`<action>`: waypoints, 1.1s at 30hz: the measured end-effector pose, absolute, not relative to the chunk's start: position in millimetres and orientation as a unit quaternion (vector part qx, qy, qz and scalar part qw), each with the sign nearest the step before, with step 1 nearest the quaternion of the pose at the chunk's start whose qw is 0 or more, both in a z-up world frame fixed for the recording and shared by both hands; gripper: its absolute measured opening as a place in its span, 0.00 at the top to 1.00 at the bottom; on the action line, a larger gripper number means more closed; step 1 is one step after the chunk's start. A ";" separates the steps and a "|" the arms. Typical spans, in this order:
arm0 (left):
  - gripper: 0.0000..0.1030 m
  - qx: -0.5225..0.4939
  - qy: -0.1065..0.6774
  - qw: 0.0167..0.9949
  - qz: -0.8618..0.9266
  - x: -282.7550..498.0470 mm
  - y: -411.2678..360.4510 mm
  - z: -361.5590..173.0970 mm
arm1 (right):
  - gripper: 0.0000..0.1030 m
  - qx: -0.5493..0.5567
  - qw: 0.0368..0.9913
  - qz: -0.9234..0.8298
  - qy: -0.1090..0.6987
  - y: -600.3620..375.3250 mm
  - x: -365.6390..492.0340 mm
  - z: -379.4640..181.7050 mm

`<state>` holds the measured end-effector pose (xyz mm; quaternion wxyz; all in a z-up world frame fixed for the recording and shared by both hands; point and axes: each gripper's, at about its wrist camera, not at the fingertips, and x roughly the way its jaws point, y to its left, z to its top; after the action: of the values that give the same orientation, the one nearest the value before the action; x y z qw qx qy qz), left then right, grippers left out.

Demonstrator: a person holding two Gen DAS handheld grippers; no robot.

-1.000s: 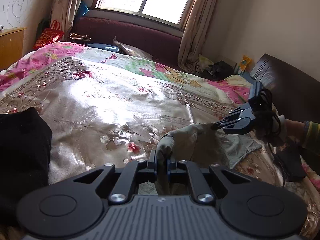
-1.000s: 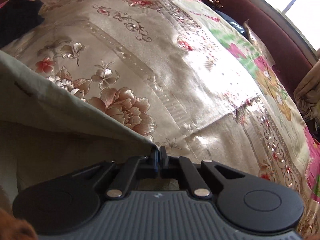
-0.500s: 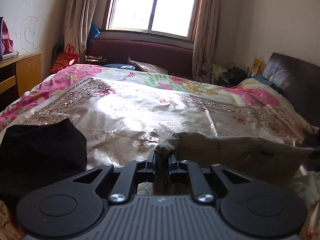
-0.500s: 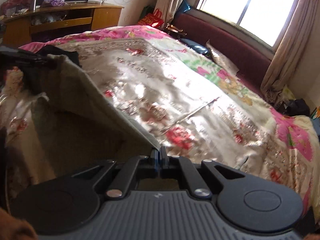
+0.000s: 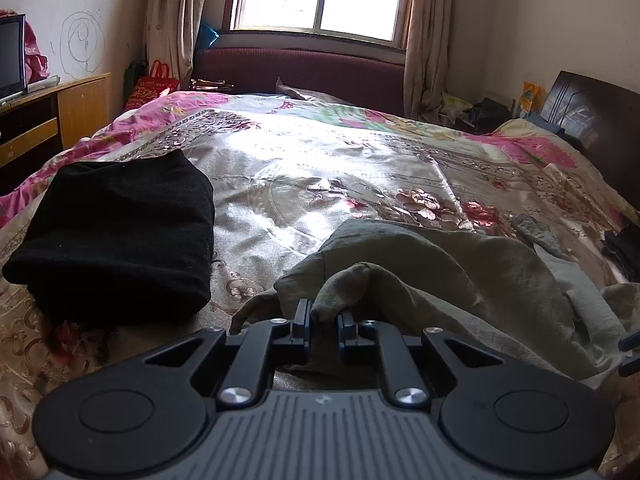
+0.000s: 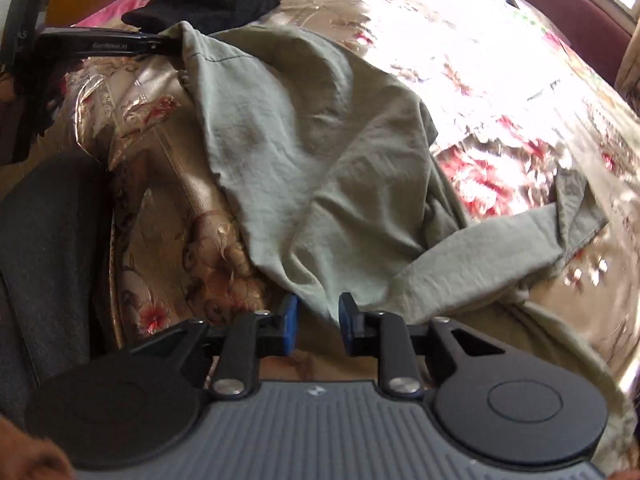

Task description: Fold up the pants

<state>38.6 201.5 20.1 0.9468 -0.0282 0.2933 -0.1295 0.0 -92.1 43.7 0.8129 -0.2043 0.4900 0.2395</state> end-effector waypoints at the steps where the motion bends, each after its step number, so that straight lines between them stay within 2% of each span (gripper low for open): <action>1: 0.73 -0.022 0.286 0.948 -0.136 33.8 197.6 21.5 | 0.70 -0.209 0.813 0.244 0.486 -89.8 2.6 51.5; 7: 0.73 -0.016 0.245 0.950 -0.192 17.8 172.5 27.5 | 0.54 -0.197 0.827 0.280 0.447 -43.1 60.0 100.7; 9: 0.73 -0.006 0.238 0.950 -0.201 15.2 163.5 26.4 | 0.52 -0.188 0.818 0.313 0.445 -4.9 99.0 111.6; 11: 0.73 0.018 0.226 0.953 -0.200 12.1 153.7 24.4 | 0.46 -0.186 0.801 0.342 0.455 38.1 131.6 116.1; 12: 0.73 0.023 0.222 0.954 -0.202 11.4 150.3 24.1 | 0.37 -0.201 0.789 0.350 0.464 62.2 143.9 114.4; 15: 0.73 -0.005 0.219 0.950 -0.224 14.4 145.7 22.7 | 0.37 -0.271 0.772 0.336 0.467 121.2 163.4 95.8; 19: 0.73 0.012 0.204 0.947 -0.246 10.4 128.4 19.5 | 0.37 -0.371 0.736 0.313 0.472 168.4 159.9 58.0; 21: 0.73 0.009 0.200 0.946 -0.256 9.0 125.6 19.5 | 0.32 -0.446 0.713 0.299 0.451 184.1 150.5 33.9; 22: 0.73 0.004 0.197 0.945 -0.261 7.6 125.8 20.1 | 0.32 -0.470 0.700 0.291 0.453 186.5 150.1 23.4; 24: 0.73 0.007 0.188 0.946 -0.264 4.0 126.0 22.1 | 0.38 -0.502 0.669 0.265 0.479 179.8 158.0 1.1; 25: 0.73 0.011 0.184 0.947 -0.265 2.2 126.4 23.1 | 0.56 -0.512 0.668 0.250 0.479 172.4 162.2 -2.3; 27: 0.73 0.018 0.174 0.949 -0.264 1.5 128.2 24.6 | 0.82 -0.482 0.684 0.231 0.497 155.5 177.9 7.4; 29: 0.73 0.038 0.158 0.954 -0.250 2.6 130.7 26.9 | 0.85 -0.399 0.726 0.215 0.516 136.9 200.5 34.4; 30: 0.73 0.048 0.151 0.958 -0.240 4.2 133.0 28.6 | 0.91 -0.352 0.753 0.213 0.514 127.8 209.0 50.7; 33: 0.73 0.049 0.144 0.967 -0.206 13.7 149.2 31.6 | 0.88 -0.166 0.819 0.227 0.500 96.6 228.0 89.8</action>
<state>13.8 149.2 31.6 0.9666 0.0490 0.1442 -0.2061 228.0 96.6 89.8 0.8190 -0.1661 0.5001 0.2272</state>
